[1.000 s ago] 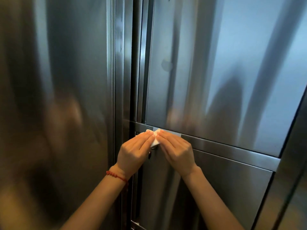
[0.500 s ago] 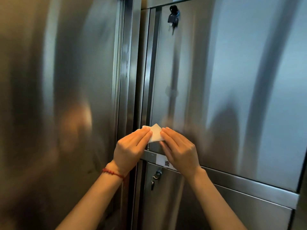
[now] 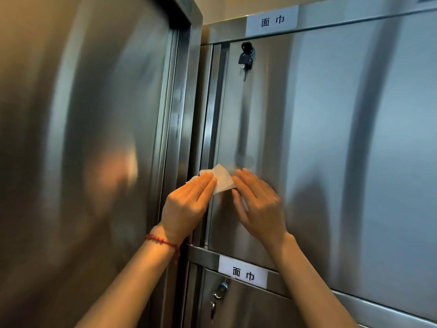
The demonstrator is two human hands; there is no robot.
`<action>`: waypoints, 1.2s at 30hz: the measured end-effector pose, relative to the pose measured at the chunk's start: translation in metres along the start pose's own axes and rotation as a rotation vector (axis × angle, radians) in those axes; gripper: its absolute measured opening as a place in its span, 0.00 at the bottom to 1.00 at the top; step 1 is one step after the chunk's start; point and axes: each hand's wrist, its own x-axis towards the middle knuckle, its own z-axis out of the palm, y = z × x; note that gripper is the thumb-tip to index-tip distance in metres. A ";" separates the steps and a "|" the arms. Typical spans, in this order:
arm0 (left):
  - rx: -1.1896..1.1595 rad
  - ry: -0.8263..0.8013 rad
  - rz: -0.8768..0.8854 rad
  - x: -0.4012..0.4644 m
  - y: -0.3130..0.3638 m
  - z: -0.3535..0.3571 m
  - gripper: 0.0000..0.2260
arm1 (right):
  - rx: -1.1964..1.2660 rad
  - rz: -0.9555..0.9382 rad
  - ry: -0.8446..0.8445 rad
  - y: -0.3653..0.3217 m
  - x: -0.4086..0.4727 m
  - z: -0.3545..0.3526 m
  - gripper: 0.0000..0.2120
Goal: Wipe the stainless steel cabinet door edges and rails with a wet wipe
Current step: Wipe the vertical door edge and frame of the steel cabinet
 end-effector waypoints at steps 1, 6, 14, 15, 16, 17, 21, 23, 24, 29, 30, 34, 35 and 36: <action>0.007 0.004 0.002 0.003 -0.001 0.001 0.11 | -0.011 -0.005 -0.002 0.001 0.003 0.001 0.12; 0.036 0.035 -0.001 0.013 -0.011 0.007 0.08 | -0.074 -0.019 0.010 0.005 0.020 0.010 0.11; 0.080 -0.008 -0.050 0.031 -0.023 0.014 0.14 | -0.221 0.028 -0.120 0.021 0.042 0.034 0.16; 0.079 -0.017 -0.061 0.033 -0.024 0.015 0.15 | -0.240 0.030 -0.136 0.023 0.043 0.036 0.16; 0.075 -0.027 -0.071 0.035 -0.025 0.015 0.16 | -0.257 0.030 -0.149 0.025 0.043 0.038 0.17; 0.069 -0.037 -0.078 0.037 -0.027 0.016 0.16 | -0.270 0.030 -0.160 0.028 0.043 0.040 0.17; 0.065 -0.061 -0.104 0.042 -0.034 0.019 0.17 | -0.284 0.034 -0.184 0.032 0.042 0.044 0.20; 0.076 -0.068 -0.120 0.043 -0.037 0.022 0.17 | -0.293 0.030 -0.203 0.032 0.041 0.046 0.21; 0.082 -0.068 -0.128 0.044 -0.038 0.024 0.17 | -0.300 0.026 -0.212 0.032 0.040 0.047 0.22; 0.100 -0.057 -0.145 0.044 -0.043 0.038 0.16 | -0.329 0.032 -0.218 0.032 0.039 0.049 0.24; 0.111 -0.060 -0.155 0.044 -0.043 0.041 0.15 | -0.333 0.031 -0.218 0.033 0.039 0.049 0.24; 0.116 -0.105 -0.178 0.040 -0.043 0.050 0.14 | -0.341 0.025 -0.221 0.032 0.039 0.050 0.22; 0.122 -0.110 -0.168 0.038 -0.043 0.052 0.13 | -0.341 0.027 -0.224 0.031 0.039 0.049 0.22; 0.129 -0.110 -0.154 0.036 -0.042 0.053 0.11 | -0.341 0.029 -0.229 0.031 0.039 0.049 0.23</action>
